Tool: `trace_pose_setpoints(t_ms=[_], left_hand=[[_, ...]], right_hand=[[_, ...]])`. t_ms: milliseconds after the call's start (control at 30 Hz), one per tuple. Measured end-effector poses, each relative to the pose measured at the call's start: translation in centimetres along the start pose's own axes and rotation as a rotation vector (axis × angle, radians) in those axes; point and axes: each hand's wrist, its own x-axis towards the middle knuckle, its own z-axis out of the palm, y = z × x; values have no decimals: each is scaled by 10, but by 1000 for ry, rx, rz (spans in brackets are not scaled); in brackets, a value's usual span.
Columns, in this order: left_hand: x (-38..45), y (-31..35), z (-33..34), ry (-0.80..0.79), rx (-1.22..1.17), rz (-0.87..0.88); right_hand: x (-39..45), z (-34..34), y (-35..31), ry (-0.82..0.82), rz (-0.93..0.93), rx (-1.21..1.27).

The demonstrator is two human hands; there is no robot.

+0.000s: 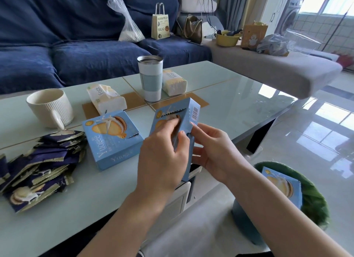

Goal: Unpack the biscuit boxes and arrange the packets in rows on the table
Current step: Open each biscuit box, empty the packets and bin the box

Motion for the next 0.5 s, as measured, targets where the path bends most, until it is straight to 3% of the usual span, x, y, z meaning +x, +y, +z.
trace_pose_setpoints(t_ms=[200,500], left_hand=[[5,-2,1,109,27,33],[12,-11,-8,147,-165,-110]], right_hand=[[-2,1,-3,-3,2,41],[-5,-1,-7,-9,12,42]])
